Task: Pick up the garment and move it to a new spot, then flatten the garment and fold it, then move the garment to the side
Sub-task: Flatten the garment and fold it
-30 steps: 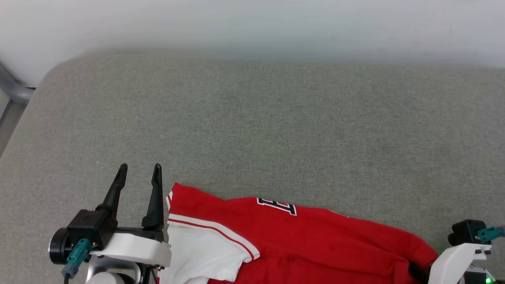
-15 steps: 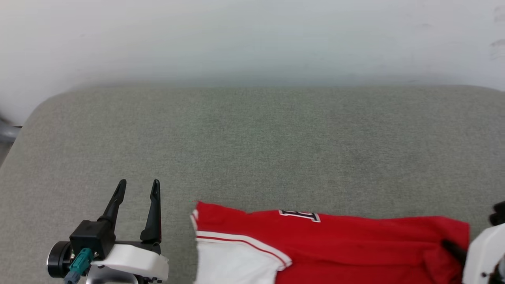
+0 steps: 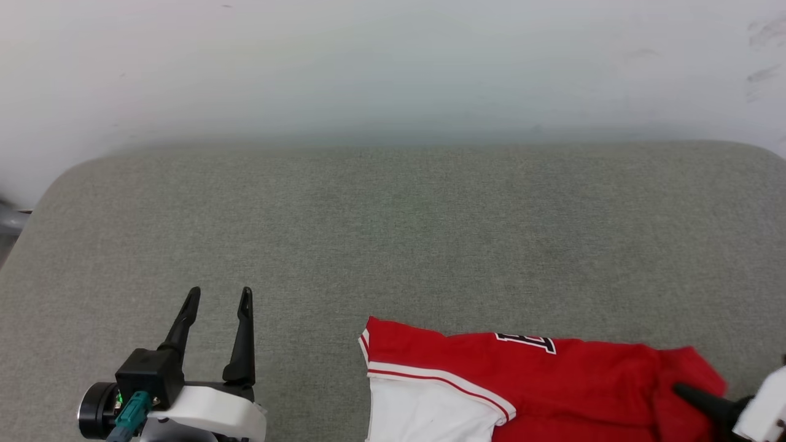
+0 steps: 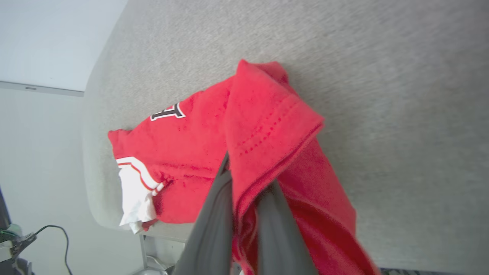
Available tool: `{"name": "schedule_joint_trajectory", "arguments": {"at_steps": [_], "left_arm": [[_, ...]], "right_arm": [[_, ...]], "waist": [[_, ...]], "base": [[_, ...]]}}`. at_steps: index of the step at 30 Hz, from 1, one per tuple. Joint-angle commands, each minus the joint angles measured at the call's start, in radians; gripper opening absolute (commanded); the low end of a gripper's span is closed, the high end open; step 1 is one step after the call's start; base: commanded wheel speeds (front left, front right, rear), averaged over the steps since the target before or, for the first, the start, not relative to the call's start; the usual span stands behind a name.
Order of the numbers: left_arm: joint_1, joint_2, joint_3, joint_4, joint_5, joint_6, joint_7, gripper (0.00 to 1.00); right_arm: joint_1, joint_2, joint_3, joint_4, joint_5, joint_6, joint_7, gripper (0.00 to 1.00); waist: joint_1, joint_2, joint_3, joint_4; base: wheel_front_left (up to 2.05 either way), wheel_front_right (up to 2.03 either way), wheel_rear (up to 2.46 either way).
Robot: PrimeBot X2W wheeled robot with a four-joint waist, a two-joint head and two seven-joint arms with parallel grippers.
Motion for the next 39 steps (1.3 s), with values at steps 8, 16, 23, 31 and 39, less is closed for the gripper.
{"name": "schedule_joint_trajectory", "arguments": {"at_steps": [8, 16, 23, 31, 39], "left_arm": [[-0.021, 0.003, -0.001, -0.002, -0.007, -0.006, -0.002, 1.0], [-0.054, 0.003, -0.013, -0.007, -0.002, -0.008, 0.004, 1.0], [-0.093, -0.013, -0.022, 0.004, -0.003, -0.017, -0.005, 1.0], [-0.117, -0.035, -0.017, 0.035, -0.005, -0.029, -0.021, 1.0], [-0.133, -0.046, -0.006, 0.064, 0.006, -0.043, -0.027, 1.0]], "right_arm": [[-0.025, 0.13, 0.023, -0.039, 0.327, -0.001, 0.142, 0.0], [-0.05, 0.133, 0.282, 0.027, 0.606, -0.001, 0.059, 0.0], [-0.105, 0.132, 0.486, 0.05, 0.674, -0.001, -0.059, 0.0], [-0.145, 0.133, 0.61, 0.135, 0.558, -0.001, -0.152, 0.0], [-0.184, 0.132, 0.688, 0.137, 0.536, 0.0, -0.251, 1.0]], "waist": [[0.0, -0.0001, 0.008, 0.024], [0.0, -0.0001, 0.037, 0.058], [0.0, -0.0001, 0.083, 0.104], [0.0, -0.0001, 0.135, 0.135], [0.0, -0.0001, 0.148, 0.115]], "base": [[0.0, 0.0, 0.0], [0.0, 0.0, 0.0], [0.0, 0.0, 0.0], [0.0, 0.0, 0.0], [0.0, 0.0, 0.0]]}}
